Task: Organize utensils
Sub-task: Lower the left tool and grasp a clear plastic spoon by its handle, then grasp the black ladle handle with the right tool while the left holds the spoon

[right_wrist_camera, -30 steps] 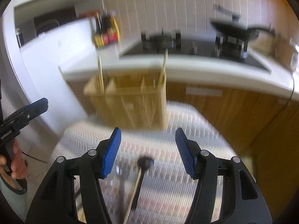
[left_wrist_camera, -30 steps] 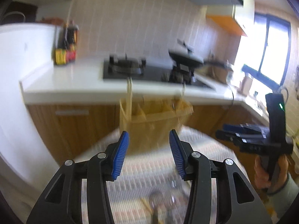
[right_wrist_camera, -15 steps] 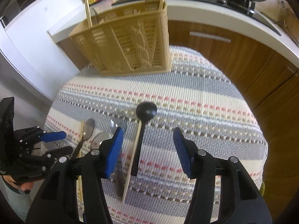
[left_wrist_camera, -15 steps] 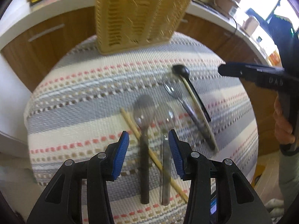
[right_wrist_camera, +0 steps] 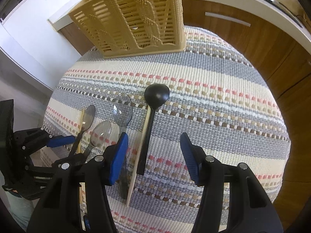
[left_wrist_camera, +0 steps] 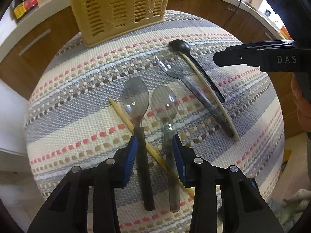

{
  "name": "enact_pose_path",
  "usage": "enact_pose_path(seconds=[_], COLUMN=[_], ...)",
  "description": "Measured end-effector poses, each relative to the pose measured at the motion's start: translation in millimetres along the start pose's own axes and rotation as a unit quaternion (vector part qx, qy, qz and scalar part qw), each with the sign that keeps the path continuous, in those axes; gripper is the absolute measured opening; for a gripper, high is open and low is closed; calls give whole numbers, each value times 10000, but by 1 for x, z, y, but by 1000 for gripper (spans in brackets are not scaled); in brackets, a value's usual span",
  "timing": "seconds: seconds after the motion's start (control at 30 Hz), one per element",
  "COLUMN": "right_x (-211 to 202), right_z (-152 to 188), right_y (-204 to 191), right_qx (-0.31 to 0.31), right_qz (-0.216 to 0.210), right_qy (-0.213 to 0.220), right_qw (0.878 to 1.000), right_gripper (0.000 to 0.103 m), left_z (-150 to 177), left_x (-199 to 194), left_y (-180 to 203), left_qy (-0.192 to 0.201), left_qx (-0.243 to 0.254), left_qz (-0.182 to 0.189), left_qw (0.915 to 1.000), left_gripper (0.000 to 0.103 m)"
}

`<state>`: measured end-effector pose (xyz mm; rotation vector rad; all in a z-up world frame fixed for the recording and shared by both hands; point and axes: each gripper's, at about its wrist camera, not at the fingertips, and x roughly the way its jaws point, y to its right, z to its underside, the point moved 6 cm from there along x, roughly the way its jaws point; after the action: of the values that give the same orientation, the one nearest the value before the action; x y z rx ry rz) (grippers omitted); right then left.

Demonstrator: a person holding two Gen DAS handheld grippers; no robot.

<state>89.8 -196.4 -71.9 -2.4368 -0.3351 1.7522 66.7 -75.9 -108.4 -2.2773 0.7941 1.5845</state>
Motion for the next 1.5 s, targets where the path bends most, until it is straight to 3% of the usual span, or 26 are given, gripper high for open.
enact_pose_path(seconds=[0.2,0.57,0.63,0.67,1.03,1.27,1.5], right_x=[3,4,3,2,12,20,40], right_z=[2,1,1,1,5,-12,-25], right_y=[0,-3,-4,-3,-4,13,3], right_qx=[82,99,94,91,58,234,198], right_qz=[-150,-193,-203,-204,-61,288,154], right_qy=[-66,-72,-72,-75,-124,-142,-409], right_qw=[9998,9997,9997,9997,9999,9992,9988], right_gripper=[52,52,52,52,51,32,19], left_z=[3,-9,-12,-14,-15,-13,-8], left_x=[1,7,8,8,-28,-34,-34], left_y=[-5,-11,-12,-12,-36,-74,-89], left_qy=[-48,-48,-5,3,665,859,910], left_qx=[-32,-259,-283,-330,-986,-1435,-1612], left_qz=[-207,-235,-487,-487,-261,-132,55], left_qw=[9998,9994,9984,9983,9926,9858,9827], left_gripper=[25,24,10,10,10,10,10])
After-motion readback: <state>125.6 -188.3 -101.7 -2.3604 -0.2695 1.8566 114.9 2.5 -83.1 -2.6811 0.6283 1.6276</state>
